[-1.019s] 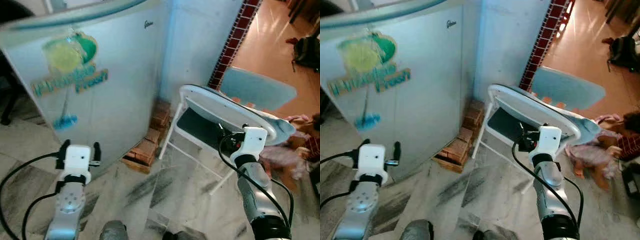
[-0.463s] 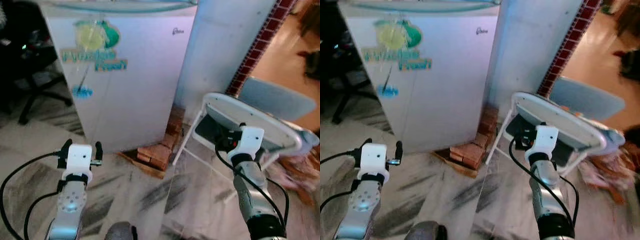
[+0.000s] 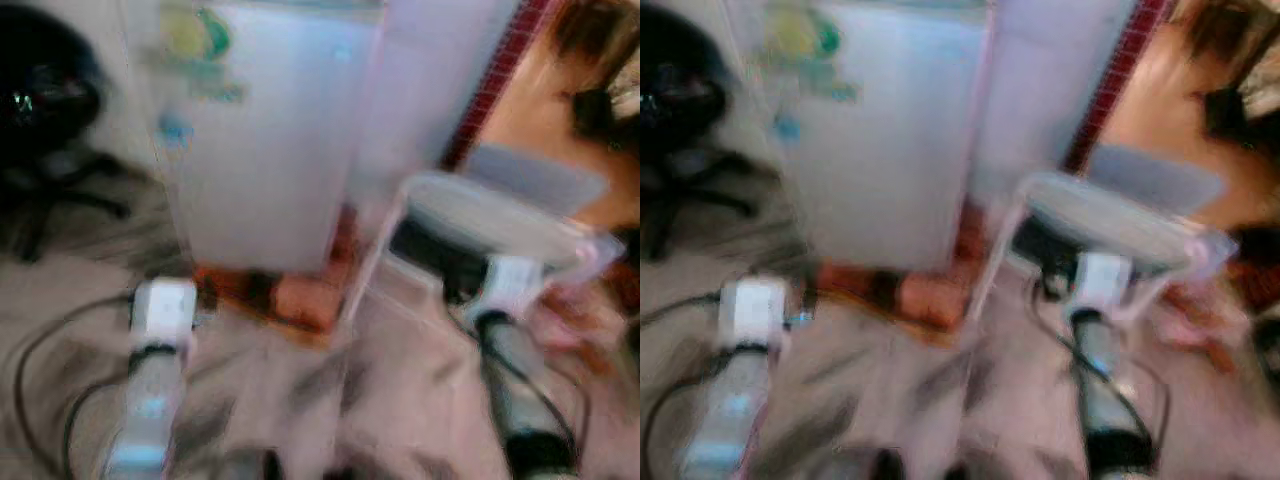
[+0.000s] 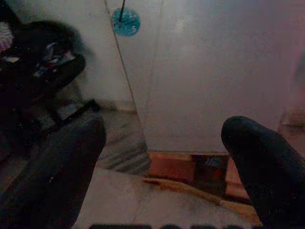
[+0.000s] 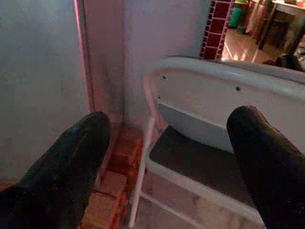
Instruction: Restocking fridge
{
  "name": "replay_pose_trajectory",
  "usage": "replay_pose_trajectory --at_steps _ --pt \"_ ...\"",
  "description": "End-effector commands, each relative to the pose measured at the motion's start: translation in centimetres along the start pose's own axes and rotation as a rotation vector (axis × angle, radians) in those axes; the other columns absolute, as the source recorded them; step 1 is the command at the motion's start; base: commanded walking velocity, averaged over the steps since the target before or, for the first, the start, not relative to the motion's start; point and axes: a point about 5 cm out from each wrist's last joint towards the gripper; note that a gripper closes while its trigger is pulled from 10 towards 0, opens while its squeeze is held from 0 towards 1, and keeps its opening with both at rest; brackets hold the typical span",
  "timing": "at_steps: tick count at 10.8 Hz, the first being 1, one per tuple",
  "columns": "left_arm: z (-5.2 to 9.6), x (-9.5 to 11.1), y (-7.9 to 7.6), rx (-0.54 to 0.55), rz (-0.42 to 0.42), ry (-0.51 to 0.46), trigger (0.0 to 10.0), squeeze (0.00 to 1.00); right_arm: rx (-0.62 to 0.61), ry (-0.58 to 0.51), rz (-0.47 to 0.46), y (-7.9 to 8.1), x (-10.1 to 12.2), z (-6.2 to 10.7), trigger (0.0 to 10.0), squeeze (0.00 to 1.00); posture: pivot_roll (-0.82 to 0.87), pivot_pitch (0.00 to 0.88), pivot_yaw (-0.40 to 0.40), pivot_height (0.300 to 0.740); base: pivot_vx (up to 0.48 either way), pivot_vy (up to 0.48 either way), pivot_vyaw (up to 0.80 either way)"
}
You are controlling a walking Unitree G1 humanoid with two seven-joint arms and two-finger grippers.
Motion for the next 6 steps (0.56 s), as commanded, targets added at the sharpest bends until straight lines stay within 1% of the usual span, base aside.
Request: replay_pose_trajectory --at_steps 1,2,6 --pt "-0.27 0.23 0.56 0.011 -0.008 -0.009 10.0 0.0 -0.001 -0.008 -0.003 0.11 0.22 -0.12 10.0 0.0 0.14 0.05 -0.061 0.74 0.0 0.48 0.0" --pt "-0.29 0.25 0.56 0.011 -0.008 -0.01 10.0 0.0 -0.001 -0.008 -0.003 0.11 0.22 -0.13 10.0 0.0 0.14 0.05 -0.061 0.74 0.0 0.48 0.0" --pt "-1.04 0.6 0.94 0.024 -0.006 -0.016 10.0 0.0 0.005 -0.012 0.009 0.19 0.36 -0.31 10.0 0.0 0.14 0.053 -0.055 0.74 0.0 0.48 -0.61"
Point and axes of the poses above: a point about 5 cm out from each wrist's last joint towards the gripper, its own z axis pointing back from the gripper into the wrist, its own x axis along the axis of the wrist's last joint, y = z × x, and after that the axes turned 12 degrees about -z, right-handed
